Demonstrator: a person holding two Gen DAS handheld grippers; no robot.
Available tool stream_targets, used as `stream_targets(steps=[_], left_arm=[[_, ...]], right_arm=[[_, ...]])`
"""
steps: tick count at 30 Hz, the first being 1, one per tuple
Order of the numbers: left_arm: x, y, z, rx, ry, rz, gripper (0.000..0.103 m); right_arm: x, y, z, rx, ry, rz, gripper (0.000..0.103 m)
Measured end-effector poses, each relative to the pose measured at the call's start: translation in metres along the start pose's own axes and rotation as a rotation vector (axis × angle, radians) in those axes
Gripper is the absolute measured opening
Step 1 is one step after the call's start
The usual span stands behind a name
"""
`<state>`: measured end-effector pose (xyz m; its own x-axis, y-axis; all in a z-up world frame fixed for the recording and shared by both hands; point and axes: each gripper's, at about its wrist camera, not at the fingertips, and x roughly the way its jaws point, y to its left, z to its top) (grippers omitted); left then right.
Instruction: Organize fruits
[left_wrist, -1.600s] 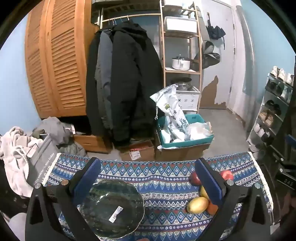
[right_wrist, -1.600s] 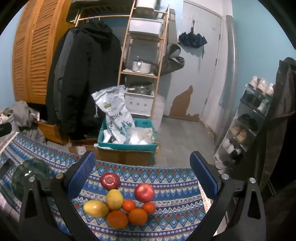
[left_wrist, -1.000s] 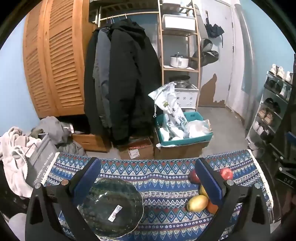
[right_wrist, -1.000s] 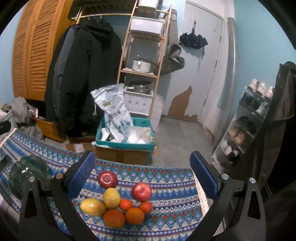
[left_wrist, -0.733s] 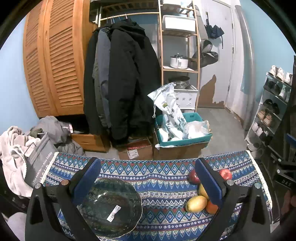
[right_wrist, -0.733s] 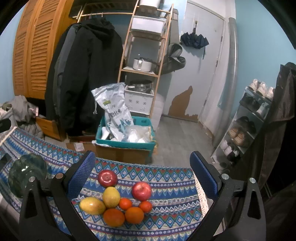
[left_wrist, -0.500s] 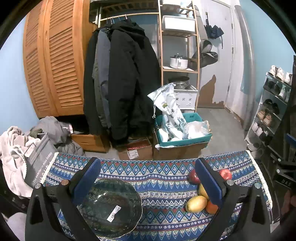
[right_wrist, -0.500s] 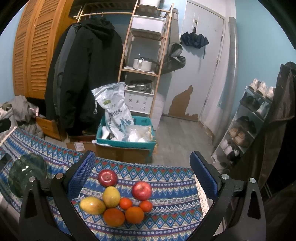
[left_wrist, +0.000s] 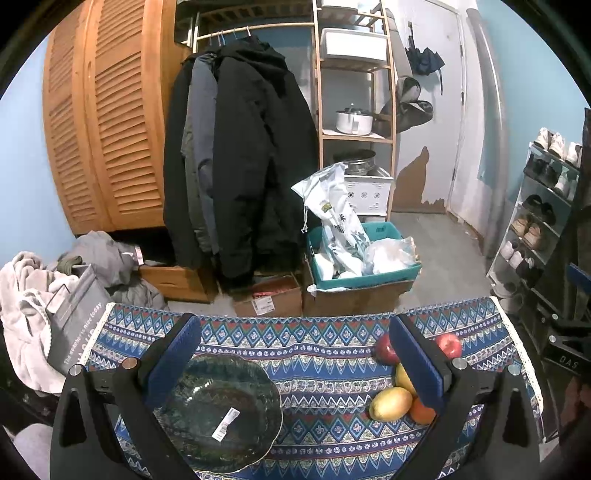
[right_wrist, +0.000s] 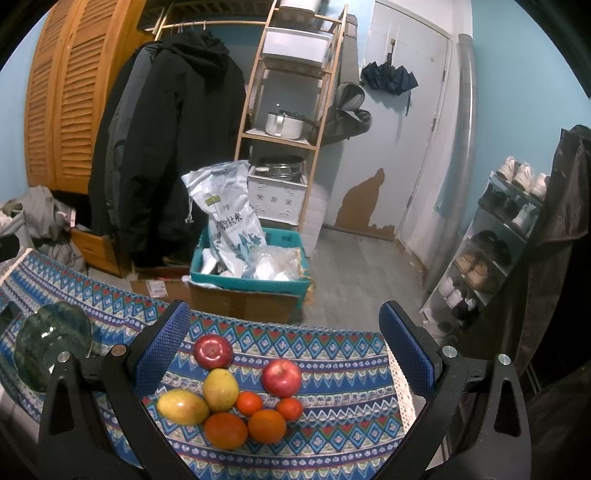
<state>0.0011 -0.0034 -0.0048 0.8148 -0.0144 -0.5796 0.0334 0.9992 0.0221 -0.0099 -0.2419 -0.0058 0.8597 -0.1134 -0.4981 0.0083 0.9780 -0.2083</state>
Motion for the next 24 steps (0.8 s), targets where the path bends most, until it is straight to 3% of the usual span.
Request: stream_targets(steps=[24], left_arm=[[-0.0011,-0.004,-0.0023,0.003,-0.006,-0.012,0.102]], right_arm=[[0.0003,0.0009,-0.0017,-0.005,0.004,0.001,0.1]])
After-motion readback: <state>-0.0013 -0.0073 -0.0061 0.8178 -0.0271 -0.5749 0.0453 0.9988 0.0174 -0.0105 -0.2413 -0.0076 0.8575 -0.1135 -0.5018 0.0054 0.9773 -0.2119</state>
